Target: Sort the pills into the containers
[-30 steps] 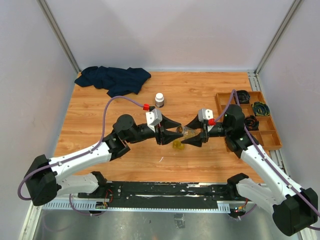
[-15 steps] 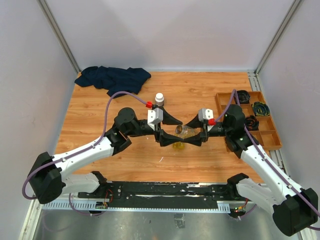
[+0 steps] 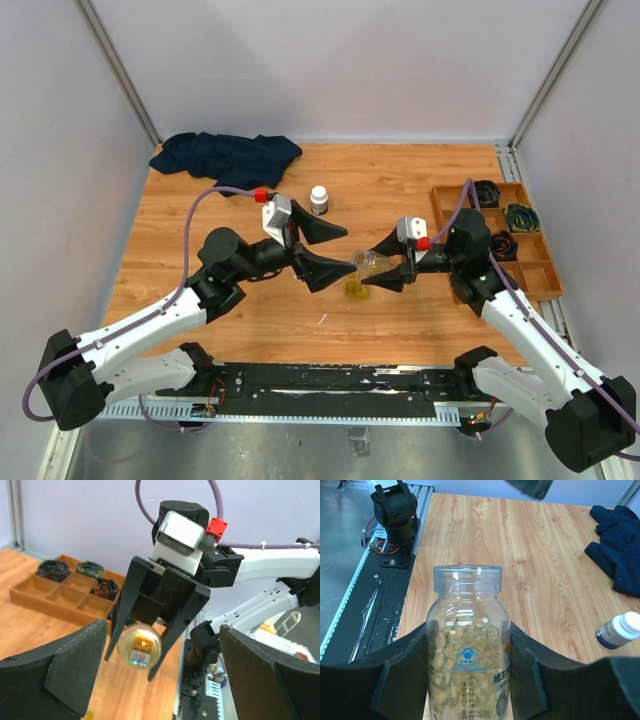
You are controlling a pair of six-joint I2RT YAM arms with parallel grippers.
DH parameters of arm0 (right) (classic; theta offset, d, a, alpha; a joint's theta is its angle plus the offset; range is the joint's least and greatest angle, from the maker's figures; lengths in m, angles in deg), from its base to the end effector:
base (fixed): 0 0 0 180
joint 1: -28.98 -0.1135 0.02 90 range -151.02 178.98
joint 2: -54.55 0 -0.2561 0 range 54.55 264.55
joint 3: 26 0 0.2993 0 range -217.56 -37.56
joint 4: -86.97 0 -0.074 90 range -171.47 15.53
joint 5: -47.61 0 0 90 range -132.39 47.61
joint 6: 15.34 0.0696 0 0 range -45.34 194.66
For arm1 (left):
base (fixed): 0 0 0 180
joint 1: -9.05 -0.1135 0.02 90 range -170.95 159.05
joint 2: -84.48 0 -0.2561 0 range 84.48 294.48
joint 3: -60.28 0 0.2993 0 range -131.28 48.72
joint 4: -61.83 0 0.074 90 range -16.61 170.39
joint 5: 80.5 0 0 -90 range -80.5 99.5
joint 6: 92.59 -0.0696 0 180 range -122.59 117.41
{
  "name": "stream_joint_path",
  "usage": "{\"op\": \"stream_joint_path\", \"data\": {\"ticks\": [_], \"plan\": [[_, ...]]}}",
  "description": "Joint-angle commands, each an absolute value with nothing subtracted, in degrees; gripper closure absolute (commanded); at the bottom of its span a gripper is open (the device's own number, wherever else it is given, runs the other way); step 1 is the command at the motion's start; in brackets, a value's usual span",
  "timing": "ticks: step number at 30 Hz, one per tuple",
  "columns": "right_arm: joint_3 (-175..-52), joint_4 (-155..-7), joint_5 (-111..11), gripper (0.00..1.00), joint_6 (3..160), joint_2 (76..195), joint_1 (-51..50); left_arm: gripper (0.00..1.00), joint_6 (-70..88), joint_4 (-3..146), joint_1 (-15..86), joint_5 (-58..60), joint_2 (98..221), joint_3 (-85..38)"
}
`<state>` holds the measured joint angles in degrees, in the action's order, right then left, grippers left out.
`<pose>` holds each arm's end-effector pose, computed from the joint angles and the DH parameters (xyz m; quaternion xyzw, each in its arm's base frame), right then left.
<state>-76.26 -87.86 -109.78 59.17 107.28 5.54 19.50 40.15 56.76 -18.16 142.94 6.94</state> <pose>0.2165 0.1639 0.2910 -0.5531 0.4687 0.4545 0.5176 0.1875 -0.2541 0.3437 0.3156 0.5236 -0.5625 0.5566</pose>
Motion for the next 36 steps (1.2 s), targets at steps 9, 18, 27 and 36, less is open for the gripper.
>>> {"op": "stream_joint_path", "data": {"ticks": [9,18,27,36], "plan": [[-77.1,-89.5,-109.4,1.0,57.7,107.2,6.4,0.11,28.8,49.6,63.4,5.5,133.6,13.2],[-77.3,-88.9,-109.2,0.99,57.0,107.6,6.4,0.17,27.2,58.1,68.1,18.1,137.1,7.9],[-77.2,-88.8,-109.1,0.99,56.9,107.7,6.4,0.21,28.6,58.7,68.9,16.3,142.7,3.8],[-77.2,-88.8,-109.2,0.99,56.9,107.6,6.4,0.26,28.5,57.9,70.3,15.6,145.2,2.3]]}}
